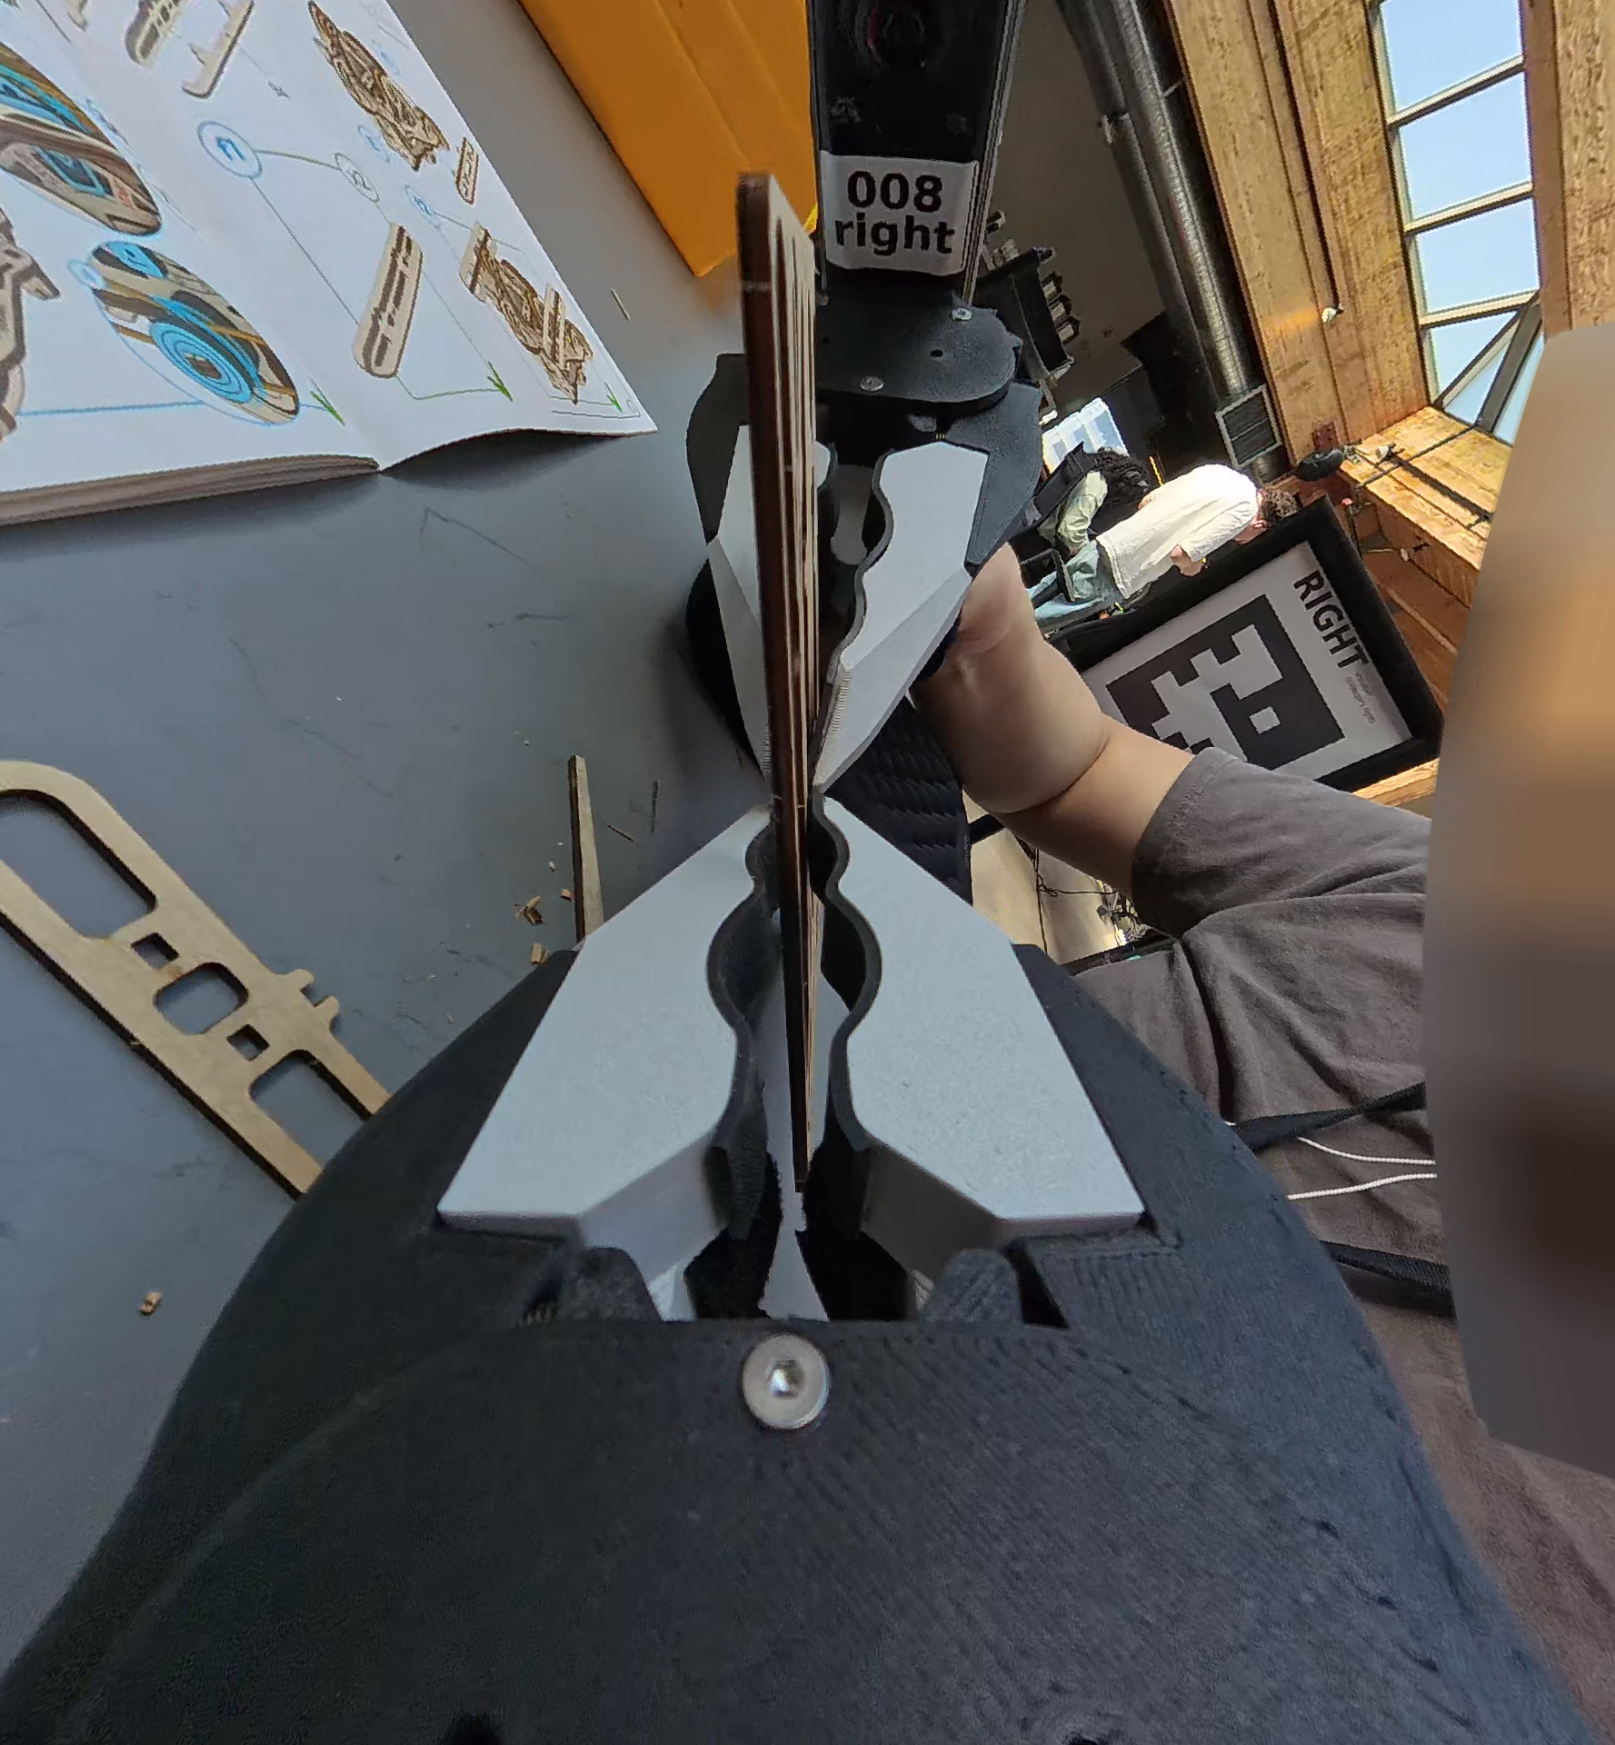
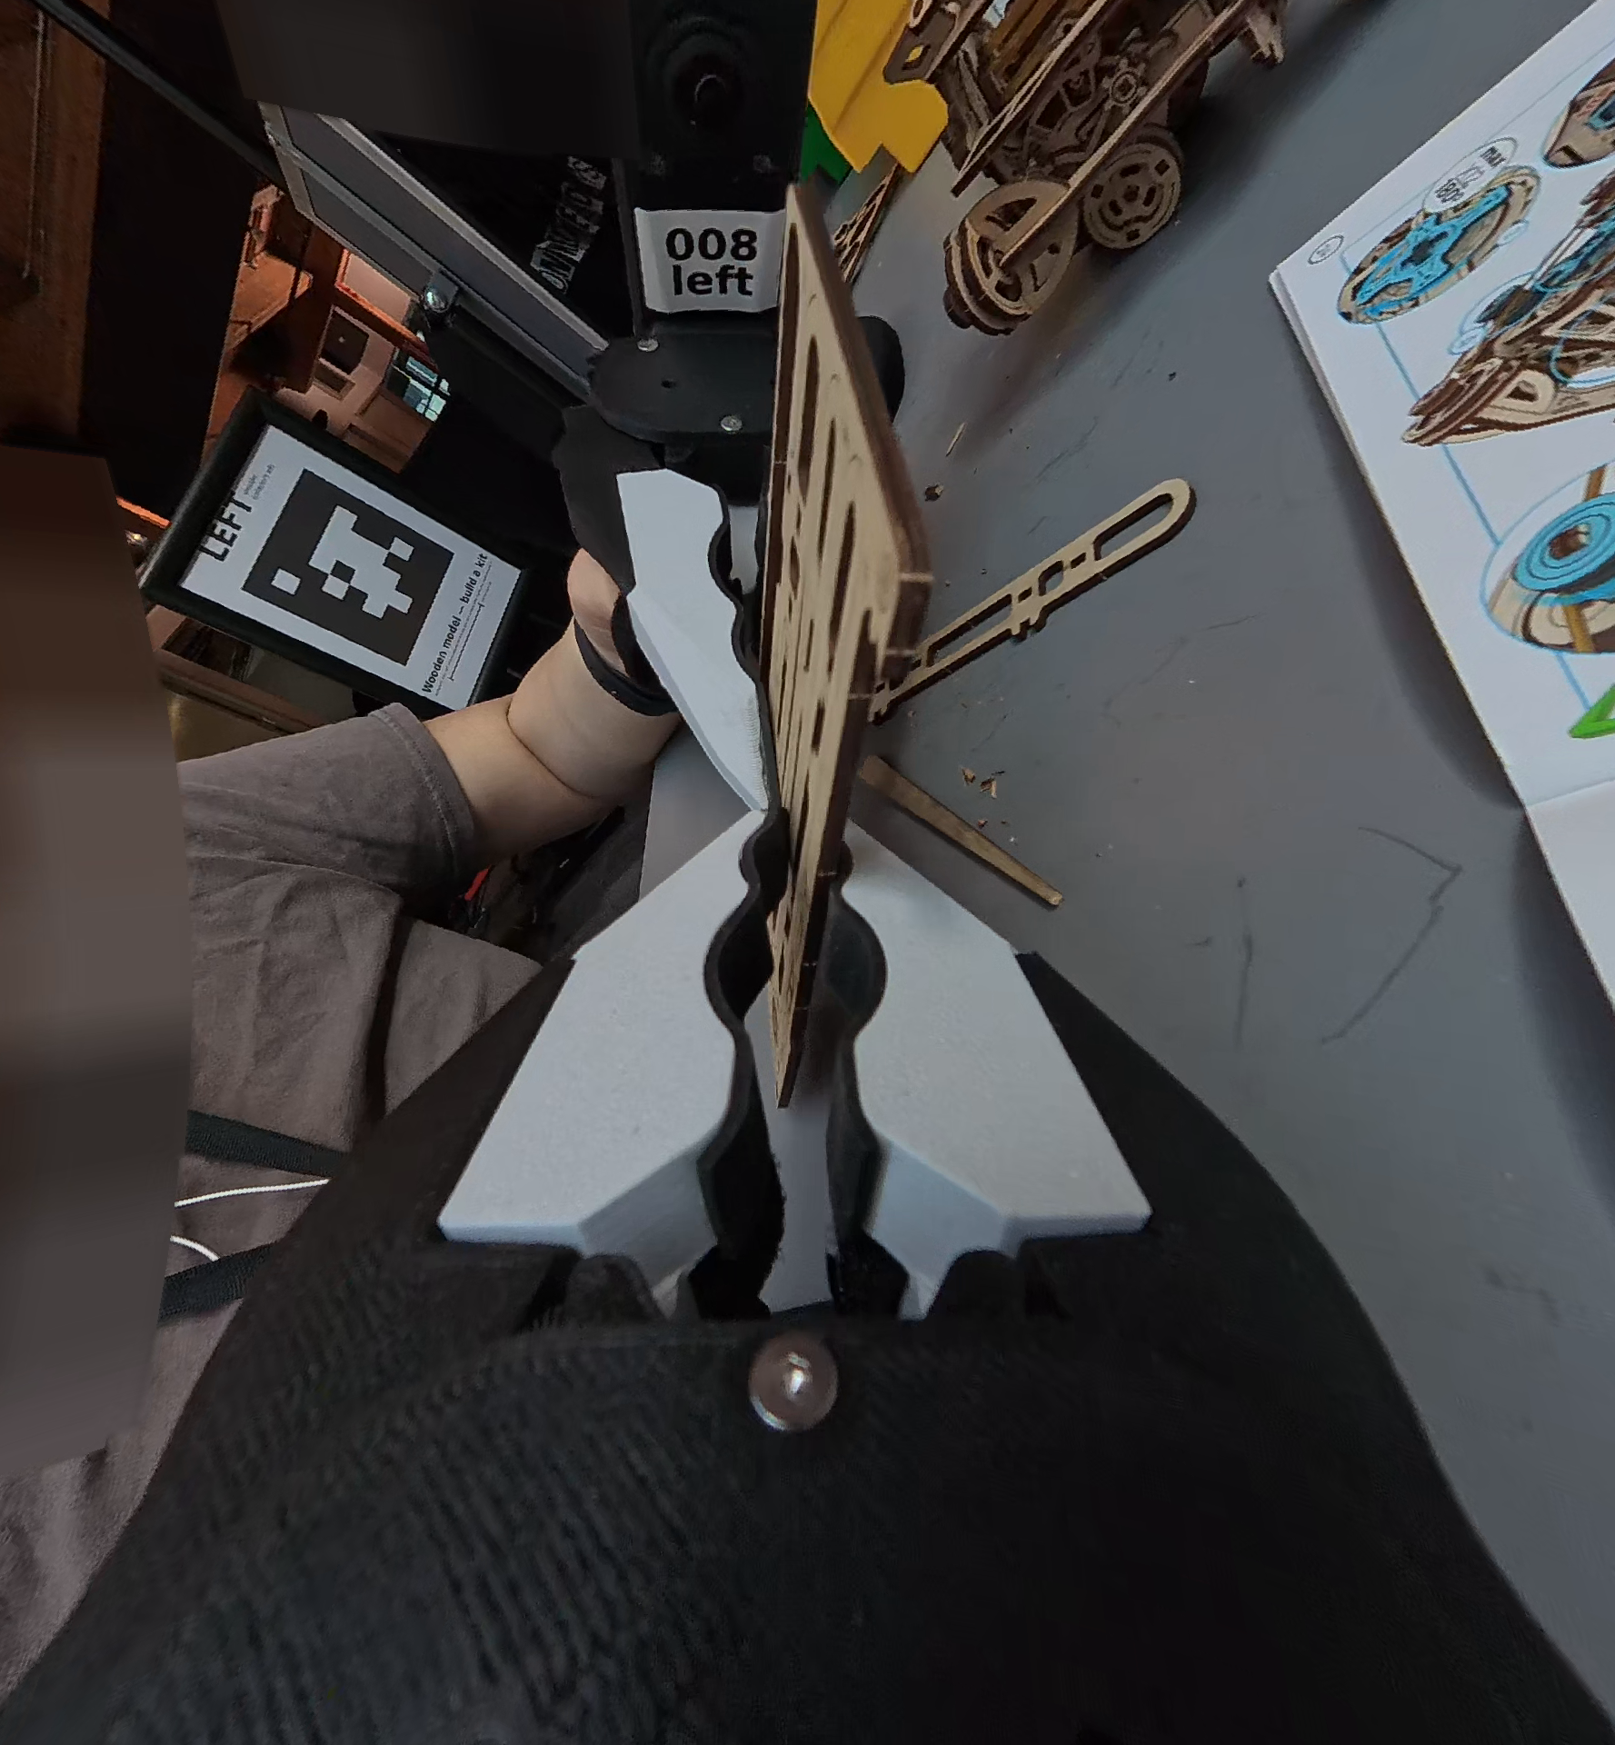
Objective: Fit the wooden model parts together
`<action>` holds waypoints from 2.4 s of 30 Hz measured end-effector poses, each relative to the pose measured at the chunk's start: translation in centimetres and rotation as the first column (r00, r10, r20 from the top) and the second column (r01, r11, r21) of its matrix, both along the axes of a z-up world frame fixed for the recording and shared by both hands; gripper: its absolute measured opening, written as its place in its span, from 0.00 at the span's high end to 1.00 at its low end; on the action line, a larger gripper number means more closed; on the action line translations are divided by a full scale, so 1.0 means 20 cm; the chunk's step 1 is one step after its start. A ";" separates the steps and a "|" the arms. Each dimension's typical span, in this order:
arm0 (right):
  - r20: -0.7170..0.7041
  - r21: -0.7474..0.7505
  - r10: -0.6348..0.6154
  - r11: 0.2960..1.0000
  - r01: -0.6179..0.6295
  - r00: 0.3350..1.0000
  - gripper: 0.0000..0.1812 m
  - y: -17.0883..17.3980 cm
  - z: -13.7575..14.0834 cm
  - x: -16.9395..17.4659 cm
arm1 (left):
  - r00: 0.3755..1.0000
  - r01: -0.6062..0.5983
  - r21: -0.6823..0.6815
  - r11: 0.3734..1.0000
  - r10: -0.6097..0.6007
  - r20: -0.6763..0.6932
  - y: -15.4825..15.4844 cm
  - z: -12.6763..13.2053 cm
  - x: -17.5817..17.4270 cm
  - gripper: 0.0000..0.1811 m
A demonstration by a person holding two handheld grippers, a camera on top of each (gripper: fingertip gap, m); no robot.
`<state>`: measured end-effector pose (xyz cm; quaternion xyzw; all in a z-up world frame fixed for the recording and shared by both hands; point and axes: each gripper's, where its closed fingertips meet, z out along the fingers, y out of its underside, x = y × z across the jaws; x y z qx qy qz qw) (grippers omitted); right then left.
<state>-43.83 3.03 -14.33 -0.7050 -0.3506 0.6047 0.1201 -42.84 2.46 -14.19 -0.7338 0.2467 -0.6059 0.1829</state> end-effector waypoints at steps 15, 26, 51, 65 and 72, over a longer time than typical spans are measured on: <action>-0.231 0.148 -0.048 0.985 0.084 0.972 0.77 0.10 0.31 0.13 | 1.000 -0.006 0.184 0.983 0.008 -0.008 0.04 0.08 -0.06 1.00; -0.515 0.507 -0.316 0.637 0.581 0.797 0.78 0.41 0.73 0.75 | 0.999 0.035 0.225 0.974 -0.029 -0.030 0.02 0.06 -0.03 1.00; -0.518 0.500 -0.606 0.359 0.788 0.604 0.86 0.66 0.68 1.02 | 1.000 0.004 0.242 0.970 0.000 -0.015 0.05 0.09 -0.06 1.00; -0.526 0.527 -0.608 0.317 0.789 0.595 0.86 0.66 0.70 1.02 | 1.000 -0.009 0.238 0.971 0.011 -0.005 0.06 0.09 -0.06 1.00; -0.511 0.599 -0.608 0.256 0.759 0.608 0.87 0.64 0.72 1.03 | 1.000 -0.013 0.245 0.970 0.015 -0.007 0.06 0.10 -0.06 1.00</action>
